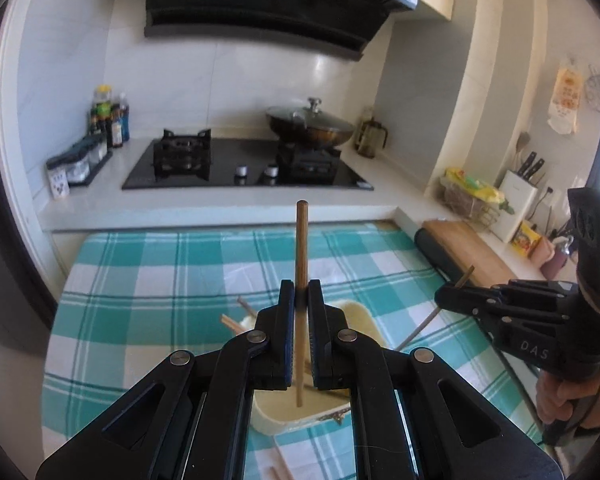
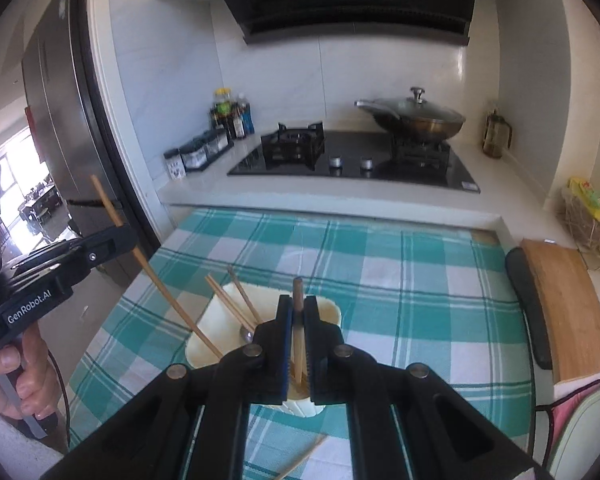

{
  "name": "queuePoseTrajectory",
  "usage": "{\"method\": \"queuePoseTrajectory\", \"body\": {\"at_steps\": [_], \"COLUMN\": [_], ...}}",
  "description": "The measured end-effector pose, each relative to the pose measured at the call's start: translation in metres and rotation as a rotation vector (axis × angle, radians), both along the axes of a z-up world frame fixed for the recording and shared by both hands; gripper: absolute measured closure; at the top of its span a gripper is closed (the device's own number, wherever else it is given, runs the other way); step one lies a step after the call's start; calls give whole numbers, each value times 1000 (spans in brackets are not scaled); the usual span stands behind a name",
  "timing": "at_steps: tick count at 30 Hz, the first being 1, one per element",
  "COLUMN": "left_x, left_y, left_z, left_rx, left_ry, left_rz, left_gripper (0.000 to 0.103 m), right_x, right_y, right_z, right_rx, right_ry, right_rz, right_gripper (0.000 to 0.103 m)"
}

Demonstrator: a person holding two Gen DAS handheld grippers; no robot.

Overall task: Organize utensils
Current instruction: 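Open both tools to drop the chopsticks into the caddy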

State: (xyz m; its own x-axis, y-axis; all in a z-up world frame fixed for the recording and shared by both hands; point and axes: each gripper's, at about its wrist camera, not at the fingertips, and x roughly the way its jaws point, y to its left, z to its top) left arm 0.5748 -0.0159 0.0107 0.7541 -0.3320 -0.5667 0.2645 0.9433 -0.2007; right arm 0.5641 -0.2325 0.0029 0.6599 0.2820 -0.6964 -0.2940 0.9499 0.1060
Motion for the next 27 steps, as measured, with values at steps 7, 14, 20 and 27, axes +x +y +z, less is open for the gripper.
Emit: {"method": "queuePoseTrajectory", "body": {"at_steps": [7,14,20,27], "left_x": [18,-44,-144,-228], "left_y": [5,33,53,68], "left_z": [-41,-43,-111,-203], "left_rx": [-15,9,88,40], "left_ry": [120,148,249,309], "left_rz": [21,-7,-10,153], "left_gripper": [85,35,27,27], "right_x": [26,-22,-115,-231], "right_y": [19,4,-42,-101], "right_z": [-42,-29,-58,-170], "right_rx": [-11,22,-75,-163], "right_ry": [51,-53,-56,55], "right_rz": [-1,-11,-22,-201], "right_gripper": [95,56,49,49]}}
